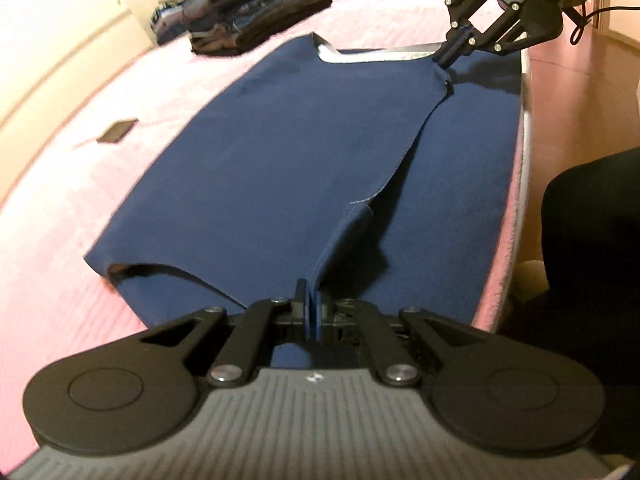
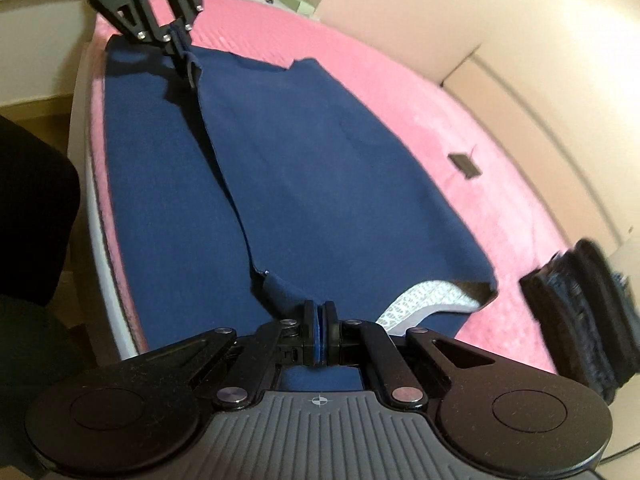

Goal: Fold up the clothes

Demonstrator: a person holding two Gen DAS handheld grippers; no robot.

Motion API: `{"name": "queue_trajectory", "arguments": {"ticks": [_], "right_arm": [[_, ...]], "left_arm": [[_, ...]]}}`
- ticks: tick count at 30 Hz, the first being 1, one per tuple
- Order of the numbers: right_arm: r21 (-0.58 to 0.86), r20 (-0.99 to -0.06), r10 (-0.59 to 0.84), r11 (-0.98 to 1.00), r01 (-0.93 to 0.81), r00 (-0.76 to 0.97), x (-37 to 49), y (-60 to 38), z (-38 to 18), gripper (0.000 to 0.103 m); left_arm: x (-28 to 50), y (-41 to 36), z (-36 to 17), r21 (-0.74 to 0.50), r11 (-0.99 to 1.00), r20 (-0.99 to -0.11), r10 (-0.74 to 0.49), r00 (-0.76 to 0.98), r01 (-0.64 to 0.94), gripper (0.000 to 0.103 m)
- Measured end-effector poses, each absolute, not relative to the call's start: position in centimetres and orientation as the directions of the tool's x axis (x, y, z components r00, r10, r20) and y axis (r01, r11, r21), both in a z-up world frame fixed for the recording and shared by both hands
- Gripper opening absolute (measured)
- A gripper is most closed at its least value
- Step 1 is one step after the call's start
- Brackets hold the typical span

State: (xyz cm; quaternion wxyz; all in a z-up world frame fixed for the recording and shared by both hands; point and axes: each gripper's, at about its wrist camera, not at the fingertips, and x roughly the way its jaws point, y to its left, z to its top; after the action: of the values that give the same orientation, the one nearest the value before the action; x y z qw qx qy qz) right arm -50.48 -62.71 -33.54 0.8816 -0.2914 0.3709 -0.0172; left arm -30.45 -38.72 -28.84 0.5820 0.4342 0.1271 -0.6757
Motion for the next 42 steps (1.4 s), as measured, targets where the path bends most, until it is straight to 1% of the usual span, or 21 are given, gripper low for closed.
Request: {"name": "queue_trajectory", "arguments": {"ticks": [6,10,12,15,20,23,27,34,37,42], "right_arm": [[-0.621,-0.554,-0.305,0.771,-0.140,0.775,-52.9,-60.4,-33.8,0.000],[-0.629,-0.541,-0.315,0.767,-0.127,0.780,-55.1,-58.1,-33.0,0.000],[-0.629,-0.539,-0.316,0.767,-0.123,0.781,-56.2,-57.0,-32.8,0.000],[-0.617,-0.563,-0.318,0.776,-0.131,0.763,-56.8,-56.2,-34.1,0.000],[-0.594,-0.604,-0.327,0.793,-0.136,0.727,-57.6,-55.7,-36.5,0.000],[-0.596,-0.609,-0.340,0.793,-0.130,0.717,-58.1,-55.4,-37.2,0.000],[-0.634,-0.575,-0.367,0.765,-0.114,0.731,-57.9,-55.1,-37.1,0.000],[-0.696,-0.528,-0.373,0.705,-0.137,0.763,-56.5,-55.4,-36.6,0.000],[-0.701,-0.517,-0.372,0.700,-0.133,0.771,-56.4,-55.5,-36.3,0.000],[-0.701,-0.512,-0.390,0.705,-0.109,0.765,-56.6,-55.7,-36.2,0.001]], "left_arm": [[-31.8,-35.8,-28.5,0.425,-0.248,-0.645,-0.758,0.099,0.870,0.001],[-33.2,-33.6,-28.1,0.475,-0.209,-0.587,-0.799,0.131,0.855,0.001],[-34.3,-32.4,-27.9,0.480,-0.201,-0.584,-0.799,0.141,0.854,0.001],[-35.9,-31.0,-28.3,0.519,-0.201,-0.581,-0.796,0.170,0.831,0.000],[-37.2,-30.6,-30.6,0.575,-0.240,-0.602,-0.772,0.205,0.782,0.000],[-37.2,-30.6,-31.4,0.571,-0.246,-0.614,-0.762,0.208,0.783,0.000],[-37.1,-30.7,-31.5,0.557,-0.234,-0.617,-0.758,0.209,0.797,0.000],[-37.9,-30.1,-32.5,0.602,-0.240,-0.610,-0.753,0.245,0.762,0.003],[-38.0,-29.7,-32.3,0.608,-0.222,-0.604,-0.753,0.262,0.762,0.007],[-38.3,-28.8,-31.8,0.617,-0.204,-0.589,-0.760,0.275,0.760,0.018]]}}
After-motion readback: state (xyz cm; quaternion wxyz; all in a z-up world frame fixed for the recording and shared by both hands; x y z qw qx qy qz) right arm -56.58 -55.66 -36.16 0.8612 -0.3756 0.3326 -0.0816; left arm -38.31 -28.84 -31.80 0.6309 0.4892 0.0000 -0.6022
